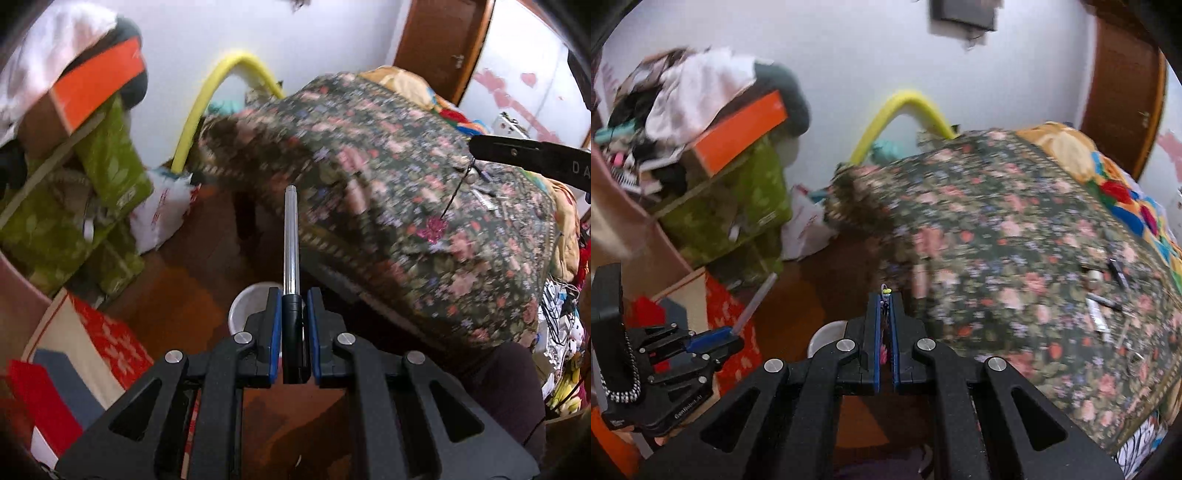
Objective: Collect trash
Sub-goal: 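Lift the clear pen with the left tool and carry it to the white wastebasket, then open the left tool to drop the pen into the wastebasket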
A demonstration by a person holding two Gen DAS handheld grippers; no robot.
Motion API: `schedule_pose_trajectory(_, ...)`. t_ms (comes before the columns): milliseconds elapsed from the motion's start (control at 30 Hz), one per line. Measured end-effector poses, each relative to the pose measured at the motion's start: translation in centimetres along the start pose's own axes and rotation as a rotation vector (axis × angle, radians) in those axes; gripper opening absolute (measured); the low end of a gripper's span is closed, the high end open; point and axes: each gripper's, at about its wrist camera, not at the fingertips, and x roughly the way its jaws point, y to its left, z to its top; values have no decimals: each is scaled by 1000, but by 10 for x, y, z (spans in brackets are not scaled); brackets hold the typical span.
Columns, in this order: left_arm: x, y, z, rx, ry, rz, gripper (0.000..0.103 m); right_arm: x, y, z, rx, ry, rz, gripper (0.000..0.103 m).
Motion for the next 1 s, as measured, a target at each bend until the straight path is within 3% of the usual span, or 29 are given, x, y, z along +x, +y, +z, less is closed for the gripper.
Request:
schedule_pose_trajectory(200, 32, 32, -14, -66, 77, 13, 12, 60, 37, -1, -30, 119, 76, 4)
schedule_pose_trajectory(567, 87, 61, -24, -142, 191, 20, 12, 154, 75, -8, -51, 300, 130, 5)
schedule_pose_trajectory(667, 97, 64, -24, -152, 211, 14, 12, 165, 75, -10, -34, 334, 139, 24)
schedule_pose_trajectory(733, 103, 64, -22, -152, 221, 7, 12, 164, 74, -11, -28, 325, 120, 43)
schedule_pose_trajectory(933, 116, 51, -6, -134, 194, 1, 12, 147, 62, -10, -48, 281, 60, 43)
schedule_pose_trajectory(1000, 120, 46, 1, -130, 185, 21, 32, 140, 58, -9, -62, 258, 35, 43)
